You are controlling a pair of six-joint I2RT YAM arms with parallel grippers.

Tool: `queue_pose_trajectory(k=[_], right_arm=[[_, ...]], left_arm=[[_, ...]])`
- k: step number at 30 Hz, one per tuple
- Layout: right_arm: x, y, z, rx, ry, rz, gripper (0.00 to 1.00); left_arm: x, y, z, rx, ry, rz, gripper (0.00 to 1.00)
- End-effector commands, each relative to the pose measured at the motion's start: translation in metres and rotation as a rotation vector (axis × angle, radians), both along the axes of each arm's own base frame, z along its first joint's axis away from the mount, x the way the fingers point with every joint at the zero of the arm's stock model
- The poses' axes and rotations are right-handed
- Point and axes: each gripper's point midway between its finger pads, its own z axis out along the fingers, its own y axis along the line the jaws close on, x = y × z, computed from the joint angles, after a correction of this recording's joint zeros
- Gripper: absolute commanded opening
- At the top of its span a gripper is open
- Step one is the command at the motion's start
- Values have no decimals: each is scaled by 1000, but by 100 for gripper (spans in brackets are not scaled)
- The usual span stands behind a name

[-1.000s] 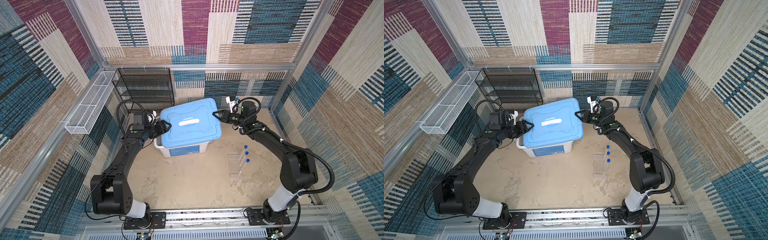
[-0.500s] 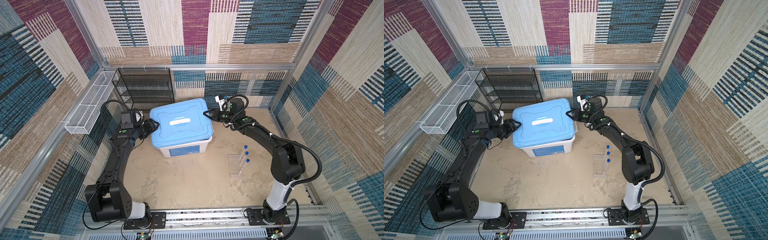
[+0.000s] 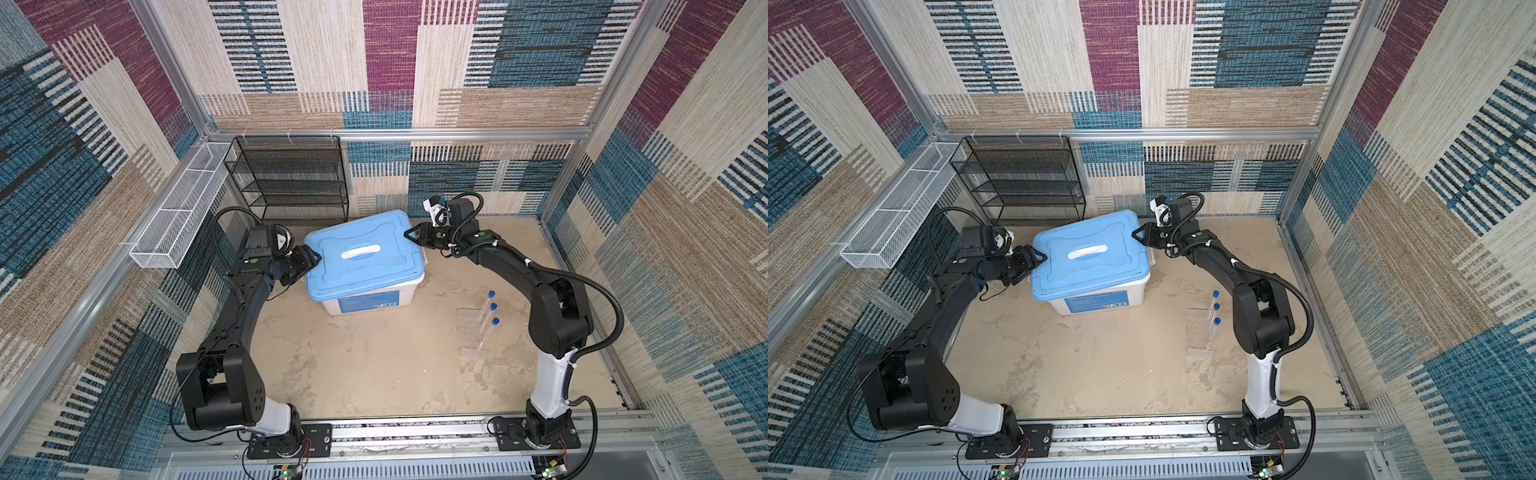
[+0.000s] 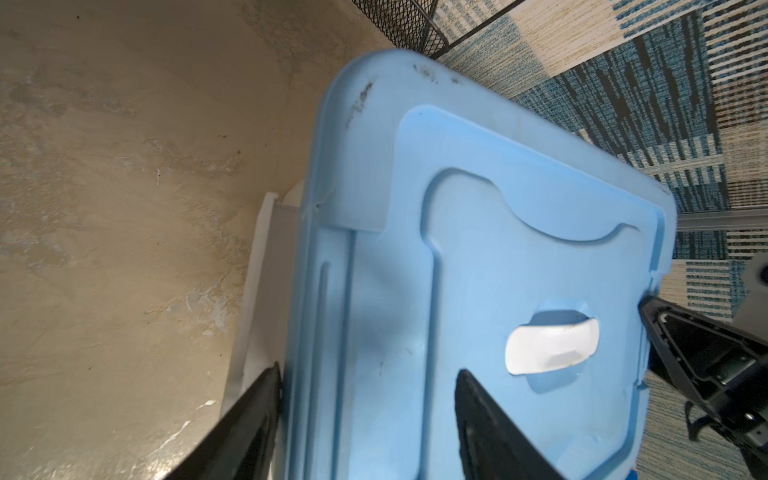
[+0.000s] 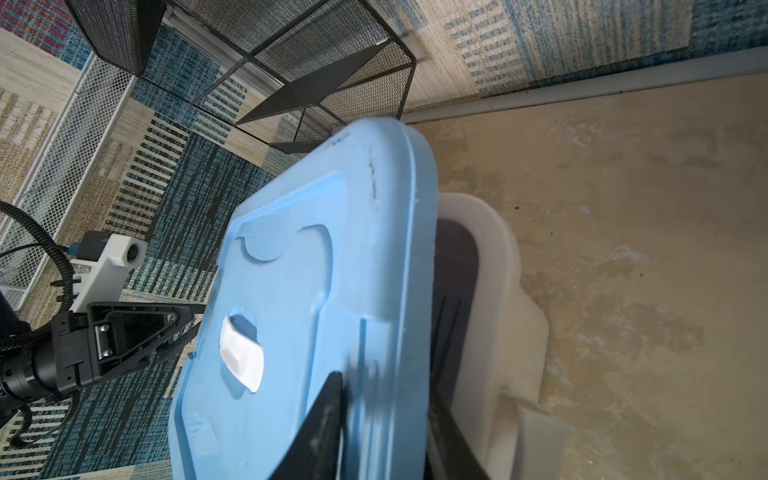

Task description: Organize the chemistry lab equipment

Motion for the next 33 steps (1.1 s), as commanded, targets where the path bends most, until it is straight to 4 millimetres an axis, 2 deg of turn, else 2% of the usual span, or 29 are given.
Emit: queue_pose_trajectory(k=[1,3,7,11,18,26,28,30,33], right_arm=[[4,-13,-4,-92,-44,-51,32],[3,-13,-3,-104,-48,-55,35],[1,-17,-14,-148,-38,-69,40],[-2,-22,-23,-184,-28,-86,42],[-5,-27,-20,-218,-42,-102,52],[-18,-23,-14,-191,-61,-69,52],[-18,-22,-18,-193,-60,-64,52],[-16,-20,-28,-206,-37,-51,51],[-17,-22,-31,-214,-38,-61,51]], left_arm=[[2,-4,3,7,-24,-35,69],[3,-4,0,4,-16,-37,70],[5,-4,-4,1,-6,-40,70],[5,0,-2,30,-5,-28,70],[5,3,-2,52,-4,-27,69],[6,2,-2,48,0,-28,69],[6,3,-2,57,0,-26,69],[8,10,3,85,-13,-9,69],[8,23,22,107,-46,18,70]])
